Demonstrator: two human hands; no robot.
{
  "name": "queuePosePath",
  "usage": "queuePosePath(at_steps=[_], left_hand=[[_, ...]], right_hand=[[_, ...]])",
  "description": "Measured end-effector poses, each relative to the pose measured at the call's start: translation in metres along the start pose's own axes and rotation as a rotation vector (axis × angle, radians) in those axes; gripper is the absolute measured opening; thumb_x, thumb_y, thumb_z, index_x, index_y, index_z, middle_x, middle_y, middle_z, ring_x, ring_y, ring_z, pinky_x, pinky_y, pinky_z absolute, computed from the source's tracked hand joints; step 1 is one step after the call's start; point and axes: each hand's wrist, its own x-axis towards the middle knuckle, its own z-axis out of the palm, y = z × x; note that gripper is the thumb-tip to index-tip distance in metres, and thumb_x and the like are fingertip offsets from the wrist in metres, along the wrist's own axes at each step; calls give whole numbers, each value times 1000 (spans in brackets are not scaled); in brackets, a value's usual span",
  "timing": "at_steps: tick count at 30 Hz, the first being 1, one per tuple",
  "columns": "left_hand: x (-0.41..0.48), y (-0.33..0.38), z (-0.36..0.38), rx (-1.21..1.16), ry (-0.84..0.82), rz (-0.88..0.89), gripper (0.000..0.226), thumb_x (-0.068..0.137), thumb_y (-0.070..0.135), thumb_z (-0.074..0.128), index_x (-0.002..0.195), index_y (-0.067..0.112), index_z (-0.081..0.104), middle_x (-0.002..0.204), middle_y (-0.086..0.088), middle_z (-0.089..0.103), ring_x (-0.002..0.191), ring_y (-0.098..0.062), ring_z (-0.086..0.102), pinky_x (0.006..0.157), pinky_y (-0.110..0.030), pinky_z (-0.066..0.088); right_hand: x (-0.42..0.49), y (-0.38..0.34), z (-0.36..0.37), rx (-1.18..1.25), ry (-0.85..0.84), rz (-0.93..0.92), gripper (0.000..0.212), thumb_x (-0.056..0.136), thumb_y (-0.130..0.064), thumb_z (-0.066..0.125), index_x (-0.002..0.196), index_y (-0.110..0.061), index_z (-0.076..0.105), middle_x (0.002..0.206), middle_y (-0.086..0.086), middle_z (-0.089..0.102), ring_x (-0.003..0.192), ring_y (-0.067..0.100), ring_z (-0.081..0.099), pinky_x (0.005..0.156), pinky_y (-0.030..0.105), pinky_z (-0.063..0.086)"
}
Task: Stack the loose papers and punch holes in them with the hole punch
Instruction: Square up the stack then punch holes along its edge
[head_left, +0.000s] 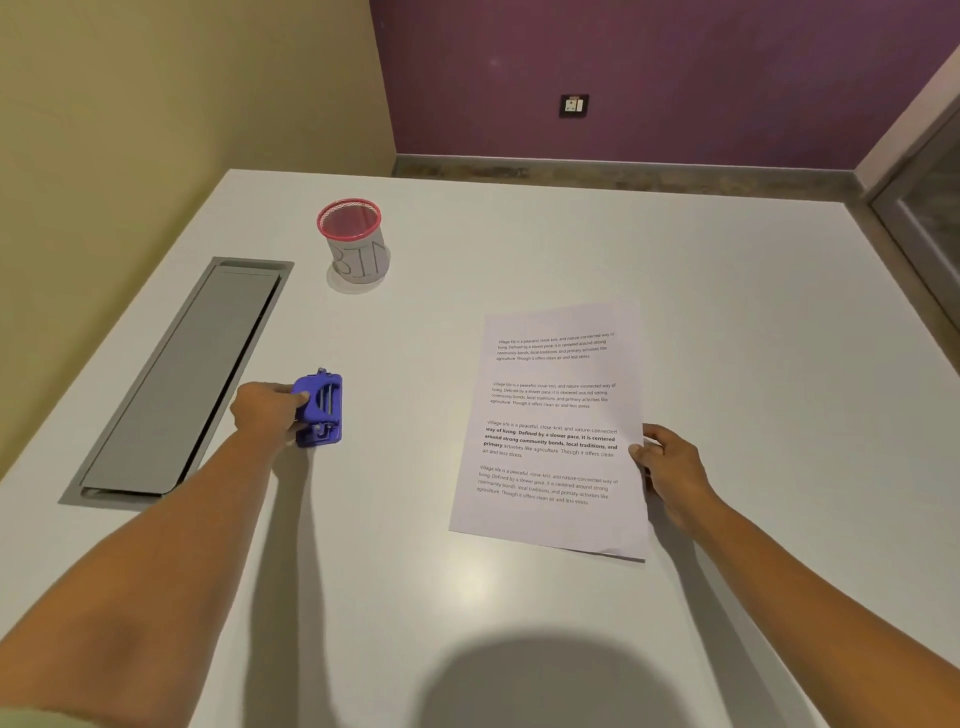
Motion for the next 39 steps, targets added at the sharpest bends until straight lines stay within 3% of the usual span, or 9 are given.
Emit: queuePosePath(at_steps=[2, 6, 9, 15, 21, 27, 30, 33, 39], left_hand=[[-4, 3, 3, -110, -61, -15, 22, 83, -4, 62, 105, -7, 59, 100, -23, 60, 66, -26, 60, 44, -25, 55], [-13, 12, 13, -114, -88, 22, 15, 81, -6, 63, 73, 4, 55, 95, -15, 56, 66, -23, 58, 55, -28, 56], [-19, 16, 21, -49, -84, 91, 15, 79, -4, 65, 81, 6, 55, 98, -11, 53, 81, -28, 57, 42, -19, 51], [-22, 16, 30, 82, -79, 71, 24, 80, 2, 66, 66, 12, 49, 93, -15, 55, 83, -30, 55, 86, -47, 53], [-28, 16, 33, 233, -117, 130, 21, 80, 10, 68, 67, 6, 52, 89, -15, 58, 80, -27, 51, 74, -33, 41], [-33, 21, 40, 163, -155, 116, 29, 85, 8, 63, 64, 10, 43, 93, -17, 55, 85, -30, 54, 88, -46, 49], [-36, 23, 46, 110, -194, 122, 30, 87, 8, 60, 63, 11, 42, 86, -16, 55, 80, -28, 56, 78, -39, 49], [-45, 26, 53, -12, -305, 82, 28, 90, 11, 58, 66, 12, 43, 70, -8, 53, 45, -11, 60, 49, -22, 48], [-64, 27, 71, -192, -469, 22, 5, 91, 10, 55, 85, 9, 54, 76, -10, 58, 36, -6, 58, 56, -28, 48]], right_hand=[[0, -1, 1, -5, -2, -9, 31, 91, -2, 49, 121, -8, 56, 115, 14, 65, 88, 25, 59, 79, 33, 45], [0, -2, -1, 16, -14, -19, 31, 91, -2, 49, 122, -8, 55, 118, 16, 64, 89, 26, 59, 80, 34, 44], [-1, -2, -4, 21, -18, -23, 32, 91, -2, 50, 122, -8, 55, 118, 16, 64, 89, 26, 59, 80, 34, 44], [-2, -2, -10, 34, -22, -30, 33, 91, -3, 51, 124, -8, 54, 119, 17, 64, 91, 26, 59, 82, 34, 45], [-3, -4, -14, 66, -31, -25, 33, 91, -2, 50, 123, -8, 54, 110, 13, 65, 81, 22, 59, 67, 24, 45], [-1, -1, -18, 96, -52, -17, 34, 91, -2, 51, 125, -7, 53, 112, 16, 65, 84, 25, 61, 74, 28, 48], [-2, -2, -19, 131, -84, -12, 32, 92, -1, 50, 122, -8, 53, 99, 9, 66, 72, 14, 65, 61, 19, 50], [-2, -6, -21, 170, -133, -10, 30, 92, 0, 49, 120, -9, 53, 90, 3, 67, 60, 3, 67, 52, 12, 51], [-2, -11, -24, 203, -198, -11, 26, 92, 0, 49, 115, -12, 55, 76, -5, 72, 57, 1, 67, 50, 11, 49]])
